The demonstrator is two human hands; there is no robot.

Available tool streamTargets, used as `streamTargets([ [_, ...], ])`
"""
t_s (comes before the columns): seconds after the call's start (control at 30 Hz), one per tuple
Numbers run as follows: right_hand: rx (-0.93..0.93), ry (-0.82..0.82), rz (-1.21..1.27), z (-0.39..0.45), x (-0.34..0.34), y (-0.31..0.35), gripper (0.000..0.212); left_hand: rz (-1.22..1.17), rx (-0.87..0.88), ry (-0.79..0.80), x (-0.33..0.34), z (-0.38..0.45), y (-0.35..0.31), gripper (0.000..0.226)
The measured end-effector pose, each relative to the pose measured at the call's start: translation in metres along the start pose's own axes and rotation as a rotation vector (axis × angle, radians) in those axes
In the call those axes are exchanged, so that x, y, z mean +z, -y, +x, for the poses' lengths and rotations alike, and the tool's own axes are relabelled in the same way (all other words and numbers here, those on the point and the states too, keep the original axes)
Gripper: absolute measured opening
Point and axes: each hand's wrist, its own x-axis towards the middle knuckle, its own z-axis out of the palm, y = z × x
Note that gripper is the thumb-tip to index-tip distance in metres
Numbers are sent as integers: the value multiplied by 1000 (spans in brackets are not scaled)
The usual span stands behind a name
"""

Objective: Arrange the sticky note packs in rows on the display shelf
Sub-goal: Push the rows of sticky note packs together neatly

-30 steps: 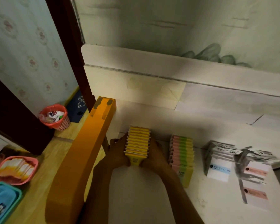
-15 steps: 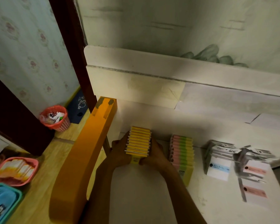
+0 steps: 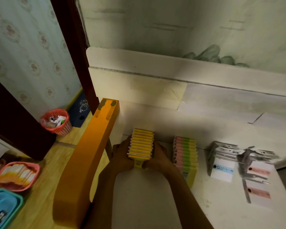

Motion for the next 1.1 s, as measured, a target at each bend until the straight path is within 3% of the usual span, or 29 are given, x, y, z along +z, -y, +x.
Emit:
streamTargets([
  [0.13,-27,-12,-13,-1,1,0,112,-3,96,-77,-5,-6,-7,97],
  [0.47,-32,-25,-66,-3,3,2,95,3,34,-122,-1,-8,-6,84],
  [0.77,7,-35,17,-6,4,9,69,-189,-51,-105,-1,-13,-9,83],
  [1.1,17,-93,39,1,21,-11,78,-209,-42,-88,3,-9,-9,70],
])
